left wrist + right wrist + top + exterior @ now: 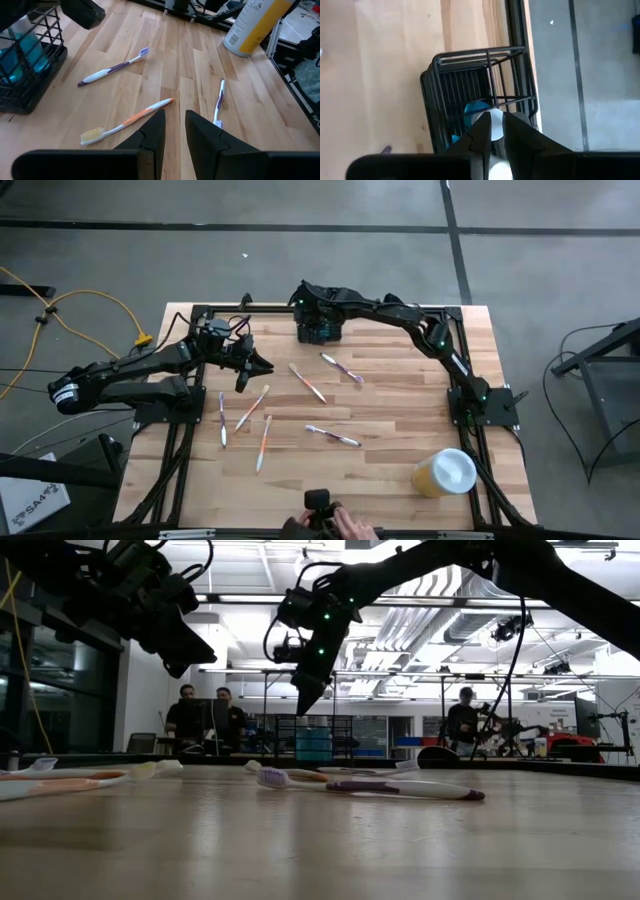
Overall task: Pick & Place toothbrushing station
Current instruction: Adjust the mouthwash into the wire organizer
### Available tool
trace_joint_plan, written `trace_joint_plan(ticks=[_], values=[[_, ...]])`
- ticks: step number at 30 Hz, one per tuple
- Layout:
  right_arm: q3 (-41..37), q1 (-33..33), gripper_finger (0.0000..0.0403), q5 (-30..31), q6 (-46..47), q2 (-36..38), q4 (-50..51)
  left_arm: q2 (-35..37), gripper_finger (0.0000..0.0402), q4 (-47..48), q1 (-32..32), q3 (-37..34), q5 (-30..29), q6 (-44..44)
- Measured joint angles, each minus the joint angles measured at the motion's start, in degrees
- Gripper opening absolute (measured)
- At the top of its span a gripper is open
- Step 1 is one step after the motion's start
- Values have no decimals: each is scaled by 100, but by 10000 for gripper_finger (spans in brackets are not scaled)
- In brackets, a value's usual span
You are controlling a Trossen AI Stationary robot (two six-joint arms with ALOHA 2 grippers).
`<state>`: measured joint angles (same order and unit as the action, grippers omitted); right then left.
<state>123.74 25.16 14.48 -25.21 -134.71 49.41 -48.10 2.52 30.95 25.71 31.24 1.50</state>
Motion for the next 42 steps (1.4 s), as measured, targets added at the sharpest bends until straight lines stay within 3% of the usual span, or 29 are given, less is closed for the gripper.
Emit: trace_joint_plan(ticks=[14,42], values=[[-15,-34,43,219,164,163,385,-2,71,0,-1,0,0,1],[-4,-32,43,217,-11,174,138,-2,71,0,-1,0,0,2]])
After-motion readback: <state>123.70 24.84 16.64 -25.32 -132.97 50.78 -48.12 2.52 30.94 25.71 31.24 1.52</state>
